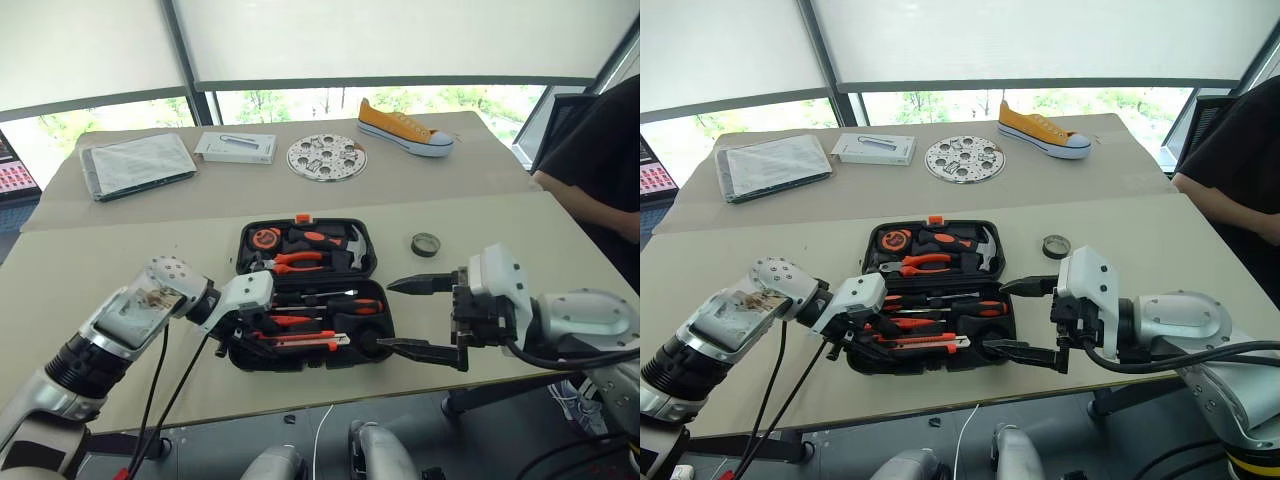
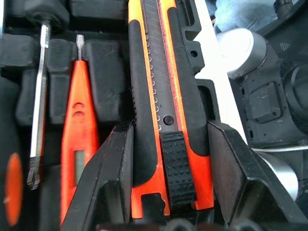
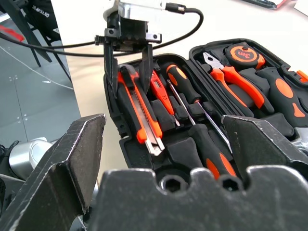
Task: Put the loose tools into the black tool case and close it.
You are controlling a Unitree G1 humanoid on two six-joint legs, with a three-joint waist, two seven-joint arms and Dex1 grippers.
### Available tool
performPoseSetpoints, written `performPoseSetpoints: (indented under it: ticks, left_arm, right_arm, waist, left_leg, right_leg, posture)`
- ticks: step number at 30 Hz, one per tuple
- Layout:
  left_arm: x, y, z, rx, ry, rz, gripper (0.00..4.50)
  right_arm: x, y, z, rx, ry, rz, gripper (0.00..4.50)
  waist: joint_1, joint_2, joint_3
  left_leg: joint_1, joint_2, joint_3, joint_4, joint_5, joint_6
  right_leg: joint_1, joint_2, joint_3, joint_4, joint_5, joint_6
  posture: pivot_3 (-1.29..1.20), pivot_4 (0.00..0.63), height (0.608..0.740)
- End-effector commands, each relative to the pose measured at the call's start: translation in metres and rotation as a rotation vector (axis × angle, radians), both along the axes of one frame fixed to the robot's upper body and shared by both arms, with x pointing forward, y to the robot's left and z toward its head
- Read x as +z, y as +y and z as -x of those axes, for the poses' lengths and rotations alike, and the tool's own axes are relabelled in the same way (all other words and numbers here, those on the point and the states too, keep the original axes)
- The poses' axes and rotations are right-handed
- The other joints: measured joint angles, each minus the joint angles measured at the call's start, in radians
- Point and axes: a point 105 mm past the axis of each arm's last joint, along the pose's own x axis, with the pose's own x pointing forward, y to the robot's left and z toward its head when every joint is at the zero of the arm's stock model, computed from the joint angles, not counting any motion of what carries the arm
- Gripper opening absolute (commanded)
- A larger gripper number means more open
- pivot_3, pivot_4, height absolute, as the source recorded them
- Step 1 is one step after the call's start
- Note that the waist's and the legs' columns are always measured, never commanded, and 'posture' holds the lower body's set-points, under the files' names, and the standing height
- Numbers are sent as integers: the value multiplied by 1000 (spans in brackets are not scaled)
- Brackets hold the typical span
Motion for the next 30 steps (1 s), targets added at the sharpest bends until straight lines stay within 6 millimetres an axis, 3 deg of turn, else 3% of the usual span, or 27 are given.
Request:
performPoseSetpoints:
  ticks: [1, 4, 8, 11, 12, 14, 24, 30]
  left_arm:
    - [7, -5, -1, -19, -53, 10, 3288]
    - [17, -3, 2, -38, -50, 42, 4426]
    - [31, 2, -2, -1, -69, 109, 4468]
    - [29, 4, -2, 5, -79, 110, 4468]
    - [27, 4, -2, 4, -77, 110, 4057]
    - [25, 4, 0, -16, -75, 113, 3700]
    - [17, -2, 9, -99, -85, 61, 28]
    - [-6, -4, 6, -137, -142, -44, 28]
  right_arm:
    - [8, 1, 2, 3, -36, 0, 4500]
    - [7, 2, 1, 5, -33, -3, 4500]
    - [8, 3, 2, 17, -21, -14, 4500]
    - [5, 2, 1, 14, -16, -10, 4500]
    - [4, 2, 1, 13, -14, -8, 4500]
    - [3, 3, 1, 16, -13, -2, 4500]
    - [4, -1, -3, 10, -26, 18, 4500]
    - [3, 1, -1, 0, -7, -4, 4500]
  waist:
    - [3, 0, 0]
    - [5, 0, 0]
    - [5, 0, 0]
    - [6, 0, 0]
    - [6, 0, 0]
    - [6, 0, 0]
    - [7, 0, 0]
    - [8, 0, 0]
  left_leg:
    - [0, 0, 0, 0, 0, 0]
    - [0, 0, 0, 1, 0, 0]
    - [0, 0, 0, 1, 0, 0]
    - [0, 0, 0, 1, 0, 0]
    - [0, 0, 0, 1, 0, 0]
    - [0, 0, 0, 1, 0, 0]
    - [-1, 0, 0, 2, -1, -1]
    - [-1, 0, 0, 2, 0, -1]
  right_leg:
    - [0, 0, 0, 0, 0, 0]
    - [0, 0, 0, 0, 0, 0]
    - [0, 0, 0, 0, 0, 0]
    - [0, 0, -1, 0, 0, 0]
    - [0, 0, -1, 0, 0, 0]
    - [0, 0, 0, 0, 0, 0]
    - [0, 0, 0, 0, 0, 0]
    - [0, 0, 0, 0, 0, 0]
  posture:
    - [0, 150, 737]
    - [0, 150, 737]
    - [0, 150, 737]
    - [0, 150, 737]
    - [0, 150, 737]
    - [0, 150, 737]
    - [0, 150, 737]
    - [0, 150, 737]
